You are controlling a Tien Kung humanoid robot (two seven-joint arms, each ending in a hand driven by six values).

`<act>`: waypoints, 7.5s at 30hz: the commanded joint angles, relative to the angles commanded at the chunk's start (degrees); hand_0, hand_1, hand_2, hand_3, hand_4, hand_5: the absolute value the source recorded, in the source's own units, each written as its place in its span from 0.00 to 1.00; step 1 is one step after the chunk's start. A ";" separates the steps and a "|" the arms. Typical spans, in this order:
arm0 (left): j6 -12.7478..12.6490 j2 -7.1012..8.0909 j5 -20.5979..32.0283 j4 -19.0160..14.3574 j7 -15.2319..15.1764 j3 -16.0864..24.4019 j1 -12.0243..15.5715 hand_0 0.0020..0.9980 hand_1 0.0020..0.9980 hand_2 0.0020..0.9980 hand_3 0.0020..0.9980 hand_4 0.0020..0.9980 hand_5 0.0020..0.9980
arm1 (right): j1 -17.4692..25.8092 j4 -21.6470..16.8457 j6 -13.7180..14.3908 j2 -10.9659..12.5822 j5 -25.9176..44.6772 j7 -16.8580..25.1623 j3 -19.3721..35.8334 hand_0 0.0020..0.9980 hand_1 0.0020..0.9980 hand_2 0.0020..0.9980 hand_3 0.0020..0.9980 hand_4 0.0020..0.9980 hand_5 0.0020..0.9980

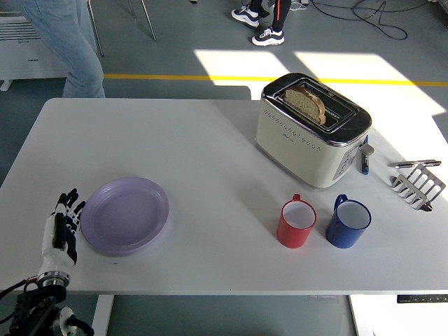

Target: Push plate across desktop,pick up the break from the machine,place the break in the plate

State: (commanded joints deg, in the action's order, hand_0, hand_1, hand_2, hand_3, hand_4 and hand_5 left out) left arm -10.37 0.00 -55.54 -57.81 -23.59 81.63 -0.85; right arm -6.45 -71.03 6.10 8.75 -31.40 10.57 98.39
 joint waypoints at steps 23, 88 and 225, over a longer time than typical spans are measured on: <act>1.62 0.00 2.40 0.57 0.28 -4.88 -3.82 0.85 0.89 0.95 0.87 0.60 1.00 | -0.43 -0.13 0.07 0.01 0.07 0.02 0.39 0.76 0.71 0.71 0.67 0.50 0.51; 9.28 1.12 18.67 -0.32 4.11 -21.20 -8.07 0.78 0.84 0.91 0.85 0.60 1.00 | -0.20 0.04 0.06 0.00 0.16 0.22 0.09 0.76 0.71 0.71 0.67 0.50 0.51; 1.93 0.00 12.75 -5.89 1.05 3.72 -5.27 0.77 0.82 0.87 0.81 0.59 1.00 | -58.06 40.77 -3.55 -7.86 -65.14 -26.32 -61.87 0.56 0.62 0.59 0.72 0.80 0.29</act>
State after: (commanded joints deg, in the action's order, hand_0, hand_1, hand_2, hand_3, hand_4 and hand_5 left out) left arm -8.44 0.00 -42.78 -63.69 -22.55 85.35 -6.12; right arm -64.51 -30.26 2.55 0.89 -96.54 -15.75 36.51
